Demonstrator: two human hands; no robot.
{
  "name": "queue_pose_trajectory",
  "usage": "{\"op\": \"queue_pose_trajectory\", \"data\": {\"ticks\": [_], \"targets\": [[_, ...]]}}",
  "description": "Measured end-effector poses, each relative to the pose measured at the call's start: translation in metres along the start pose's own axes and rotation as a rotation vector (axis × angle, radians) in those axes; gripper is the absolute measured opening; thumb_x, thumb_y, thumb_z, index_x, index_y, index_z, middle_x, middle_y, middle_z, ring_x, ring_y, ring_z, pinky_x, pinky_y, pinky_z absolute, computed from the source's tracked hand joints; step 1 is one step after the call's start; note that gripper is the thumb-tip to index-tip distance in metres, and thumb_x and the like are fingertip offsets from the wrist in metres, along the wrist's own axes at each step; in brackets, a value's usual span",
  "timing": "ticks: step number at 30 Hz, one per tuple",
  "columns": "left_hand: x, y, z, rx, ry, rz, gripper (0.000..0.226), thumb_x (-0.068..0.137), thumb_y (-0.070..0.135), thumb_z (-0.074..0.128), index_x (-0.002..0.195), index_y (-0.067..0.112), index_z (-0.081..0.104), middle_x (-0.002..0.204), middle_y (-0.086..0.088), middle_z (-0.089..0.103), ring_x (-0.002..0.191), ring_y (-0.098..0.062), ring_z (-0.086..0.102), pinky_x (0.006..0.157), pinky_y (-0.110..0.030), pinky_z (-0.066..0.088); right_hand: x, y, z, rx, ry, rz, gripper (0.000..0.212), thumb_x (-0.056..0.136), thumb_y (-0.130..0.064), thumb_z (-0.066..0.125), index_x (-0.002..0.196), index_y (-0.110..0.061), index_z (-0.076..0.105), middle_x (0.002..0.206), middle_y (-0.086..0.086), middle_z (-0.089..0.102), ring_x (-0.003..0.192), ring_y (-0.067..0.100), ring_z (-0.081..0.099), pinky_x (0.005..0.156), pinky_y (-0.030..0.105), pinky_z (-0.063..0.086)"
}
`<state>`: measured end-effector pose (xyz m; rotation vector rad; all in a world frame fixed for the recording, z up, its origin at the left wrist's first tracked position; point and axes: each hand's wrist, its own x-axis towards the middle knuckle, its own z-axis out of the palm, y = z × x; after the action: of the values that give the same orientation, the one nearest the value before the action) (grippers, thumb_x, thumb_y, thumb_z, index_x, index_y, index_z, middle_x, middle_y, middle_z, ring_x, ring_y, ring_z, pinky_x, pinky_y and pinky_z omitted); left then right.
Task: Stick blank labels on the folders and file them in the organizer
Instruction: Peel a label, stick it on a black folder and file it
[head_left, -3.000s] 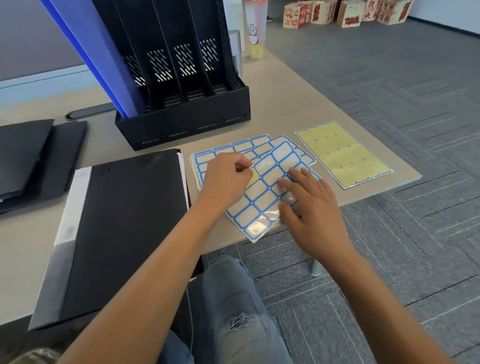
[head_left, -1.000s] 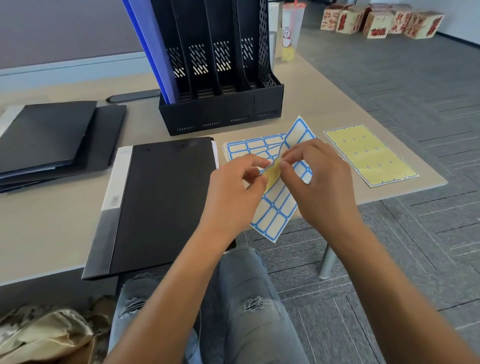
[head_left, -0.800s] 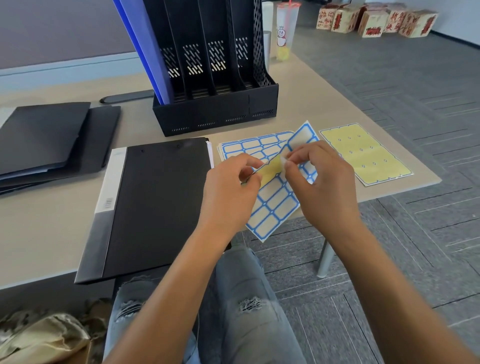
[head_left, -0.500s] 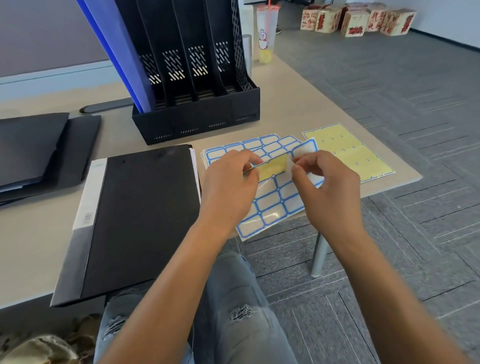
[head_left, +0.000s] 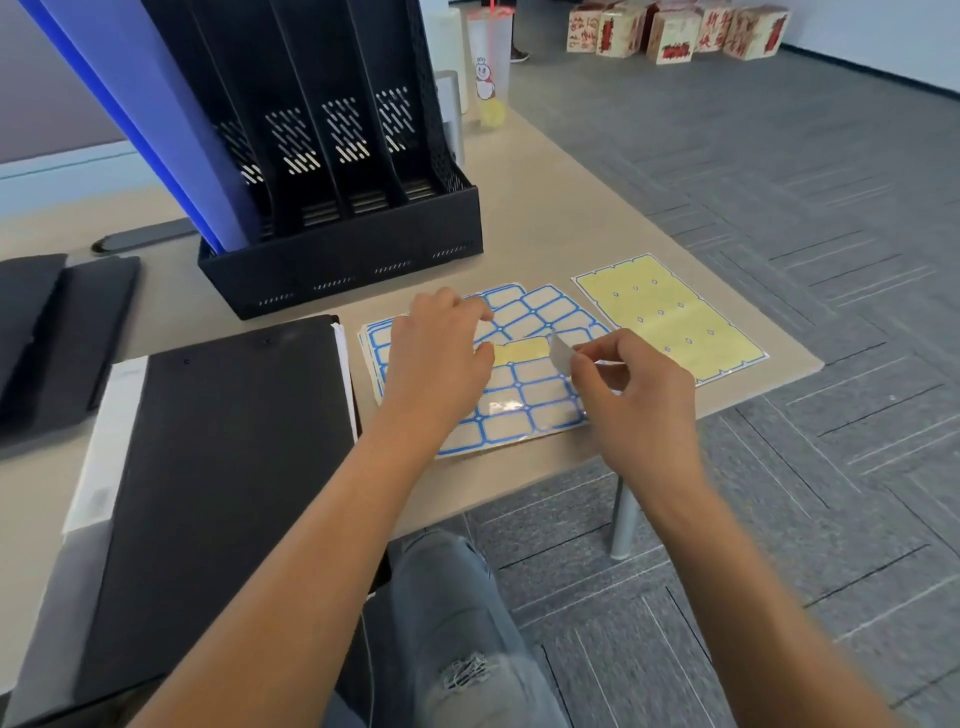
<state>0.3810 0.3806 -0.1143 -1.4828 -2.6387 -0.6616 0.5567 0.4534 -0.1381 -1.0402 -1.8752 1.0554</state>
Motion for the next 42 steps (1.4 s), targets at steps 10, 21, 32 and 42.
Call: {"op": "queue_pose_trajectory", "data": {"ticks": [10, 21, 32, 42], "targets": [[-0.06, 0.02, -0.021, -0.559, 0.08, 0.011, 0.023, 0.09, 0.011, 0.067, 0.108, 0.024, 0.075, 0.107, 0.015, 0.071, 0.104, -0.003, 0.061, 0.096, -0.028, 0.046, -0.011, -0.027, 0.013, 0.113, -0.062, -0.056, 0.009, 0.097, -0.018, 0.072, 0.088, -0.019, 0.075, 0.083, -0.014, 0.075, 0.074, -0.001, 0.067, 0.068, 0.008, 0.043], [-0.1, 0.001, -0.049, -0.648, 0.204, -0.101, 0.017, 0.089, 0.019, 0.074, 0.104, 0.026, 0.075, 0.1, 0.018, 0.073, 0.101, 0.004, 0.063, 0.085, -0.005, 0.041, -0.04, -0.065, 0.019, 0.214, -0.259, -0.143, 0.011, 0.098, -0.019, 0.072, 0.096, -0.029, 0.078, 0.097, -0.018, 0.078, 0.094, -0.003, 0.071, 0.076, 0.01, 0.048], [-0.133, -0.041, -0.073, -0.837, 0.281, -0.238, 0.019, 0.093, 0.008, 0.066, 0.102, 0.02, 0.078, 0.098, 0.013, 0.077, 0.095, -0.006, 0.071, 0.087, -0.028, 0.056, -0.054, -0.082, 0.052, 0.16, -0.315, -0.154, 0.01, 0.095, -0.022, 0.076, 0.105, -0.022, 0.071, 0.104, -0.011, 0.076, 0.098, 0.001, 0.072, 0.076, 0.013, 0.051], [-0.157, -0.086, -0.087, -0.888, 0.3, -0.387, 0.018, 0.095, 0.012, 0.065, 0.109, 0.019, 0.074, 0.085, 0.008, 0.077, 0.081, -0.008, 0.072, 0.082, -0.025, 0.056, -0.064, -0.098, 0.103, 0.108, -0.401, -0.2, 0.013, 0.095, -0.022, 0.075, 0.082, -0.024, 0.073, 0.075, -0.016, 0.071, 0.074, -0.002, 0.063, 0.069, 0.012, 0.042]]}}
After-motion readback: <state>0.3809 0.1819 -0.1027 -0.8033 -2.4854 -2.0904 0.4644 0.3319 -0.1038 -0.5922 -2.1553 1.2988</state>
